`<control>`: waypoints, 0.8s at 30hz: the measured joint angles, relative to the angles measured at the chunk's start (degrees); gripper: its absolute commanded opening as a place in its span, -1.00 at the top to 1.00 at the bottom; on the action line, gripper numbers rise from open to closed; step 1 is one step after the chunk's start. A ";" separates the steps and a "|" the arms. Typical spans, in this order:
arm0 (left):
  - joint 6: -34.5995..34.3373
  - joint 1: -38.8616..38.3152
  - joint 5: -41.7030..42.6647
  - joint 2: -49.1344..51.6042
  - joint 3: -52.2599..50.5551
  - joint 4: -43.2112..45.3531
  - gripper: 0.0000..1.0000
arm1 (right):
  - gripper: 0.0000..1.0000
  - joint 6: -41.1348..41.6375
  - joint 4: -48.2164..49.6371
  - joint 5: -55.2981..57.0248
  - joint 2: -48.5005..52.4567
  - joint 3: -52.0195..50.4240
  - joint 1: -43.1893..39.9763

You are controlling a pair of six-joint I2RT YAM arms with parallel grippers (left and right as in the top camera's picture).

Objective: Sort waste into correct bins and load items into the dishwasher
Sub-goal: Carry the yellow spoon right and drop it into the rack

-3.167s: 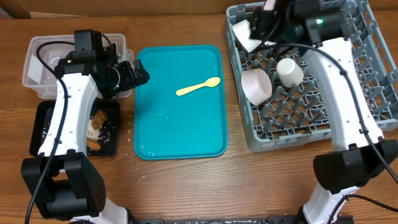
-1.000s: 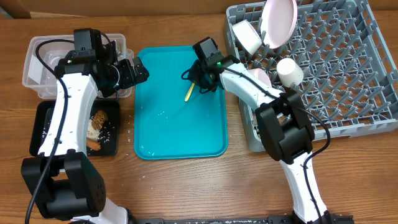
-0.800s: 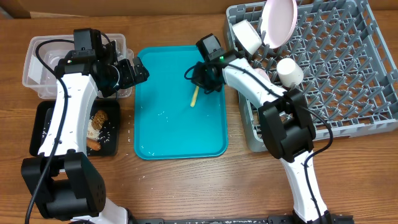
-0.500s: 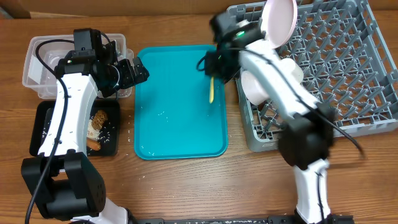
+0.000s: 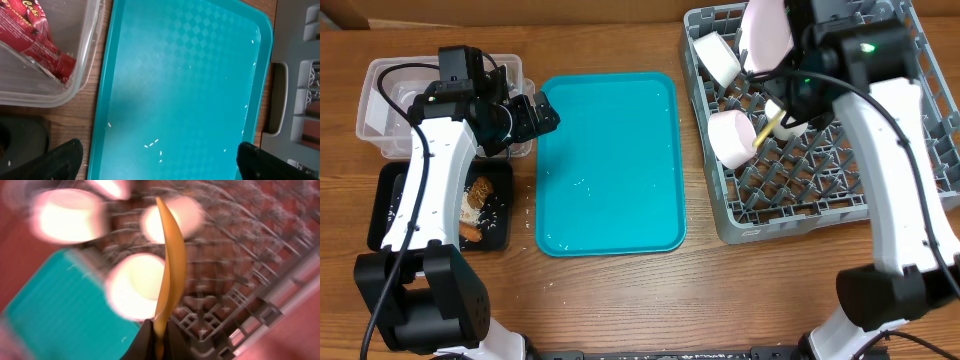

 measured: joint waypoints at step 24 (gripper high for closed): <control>0.00 0.00 0.02 0.00 0.00 -0.02 -0.99 | -0.87 30.36 9.90 6.54 1.18 -25.68 -3.15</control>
